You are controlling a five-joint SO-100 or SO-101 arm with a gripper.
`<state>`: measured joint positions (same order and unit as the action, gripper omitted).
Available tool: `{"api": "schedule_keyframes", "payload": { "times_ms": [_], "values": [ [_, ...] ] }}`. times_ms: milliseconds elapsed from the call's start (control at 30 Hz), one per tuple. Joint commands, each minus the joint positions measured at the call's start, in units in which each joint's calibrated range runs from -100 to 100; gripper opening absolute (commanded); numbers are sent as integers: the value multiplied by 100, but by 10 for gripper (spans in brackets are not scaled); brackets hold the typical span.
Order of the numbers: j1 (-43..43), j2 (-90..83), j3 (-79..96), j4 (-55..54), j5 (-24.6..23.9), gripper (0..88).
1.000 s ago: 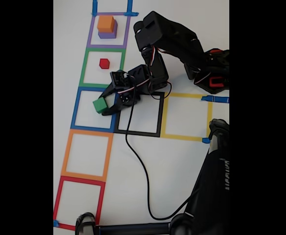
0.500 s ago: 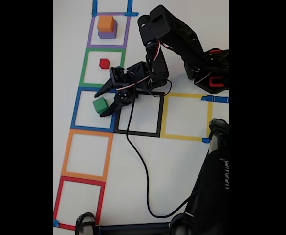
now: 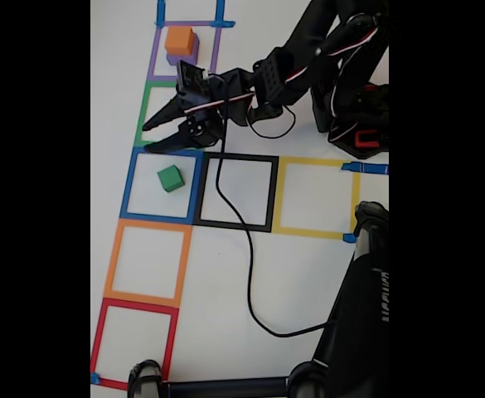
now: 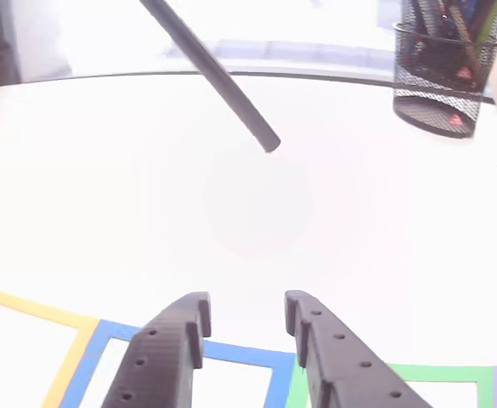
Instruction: Tower of hanoi
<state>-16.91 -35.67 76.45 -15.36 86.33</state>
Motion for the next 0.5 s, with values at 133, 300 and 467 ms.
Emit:
{"api": "schedule_keyframes", "payload": {
  "times_ms": [133,300,467],
  "values": [
    [943,-1653,-2545,6183,758,30],
    [1614,-1669,-4036,8232,674,12],
    [2506,-1702,-4781,9228,1249,3]
  ]
}}
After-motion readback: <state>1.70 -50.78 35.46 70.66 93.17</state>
